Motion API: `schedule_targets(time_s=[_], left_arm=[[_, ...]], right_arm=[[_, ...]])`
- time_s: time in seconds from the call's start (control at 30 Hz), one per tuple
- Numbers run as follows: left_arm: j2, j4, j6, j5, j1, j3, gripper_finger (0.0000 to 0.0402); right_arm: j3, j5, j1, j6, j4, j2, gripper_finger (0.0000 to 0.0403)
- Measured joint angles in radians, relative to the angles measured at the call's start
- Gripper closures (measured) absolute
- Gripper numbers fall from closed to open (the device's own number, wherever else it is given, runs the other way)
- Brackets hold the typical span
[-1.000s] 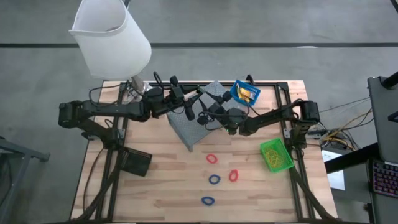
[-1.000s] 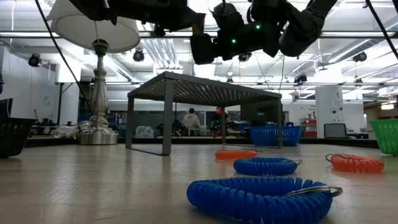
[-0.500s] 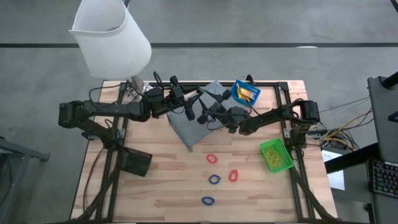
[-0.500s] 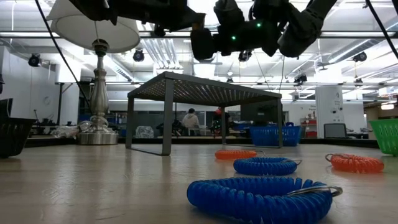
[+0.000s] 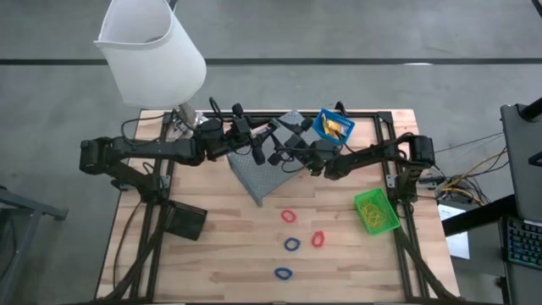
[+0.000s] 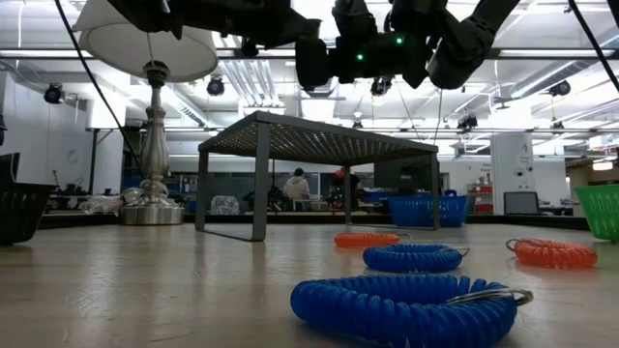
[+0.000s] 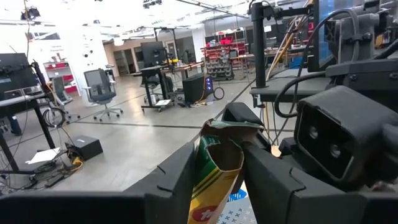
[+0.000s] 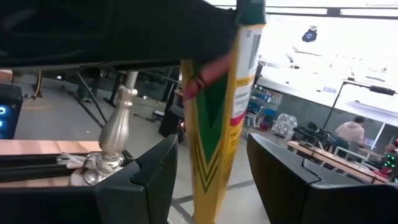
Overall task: Pick & Place Office Desk Supplies
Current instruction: Put the crayon box into the blue basket
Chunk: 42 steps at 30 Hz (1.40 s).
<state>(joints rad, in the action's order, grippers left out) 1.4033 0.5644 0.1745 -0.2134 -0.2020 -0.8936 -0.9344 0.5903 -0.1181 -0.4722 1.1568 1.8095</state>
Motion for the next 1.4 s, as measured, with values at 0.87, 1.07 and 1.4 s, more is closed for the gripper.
schedule_targets(time_s=[0.87,1.07,1.4], left_arm=[[0.0,-0.007,0.003,0.003,-0.001,0.0,0.027],[0.0,-0.01,0.003,0.003,-0.001,0.0,0.027],[0.0,-0.029,0.003,0.003,-0.001,0.0,0.027]], right_arm=[[0.001,0.007,0.0,0.025,-0.033,0.0,0.0369],[0.001,0.007,0.0,0.025,-0.043,0.0,0.0356],[0.001,0.012,0.0,0.019,-0.048,0.0,0.0362]])
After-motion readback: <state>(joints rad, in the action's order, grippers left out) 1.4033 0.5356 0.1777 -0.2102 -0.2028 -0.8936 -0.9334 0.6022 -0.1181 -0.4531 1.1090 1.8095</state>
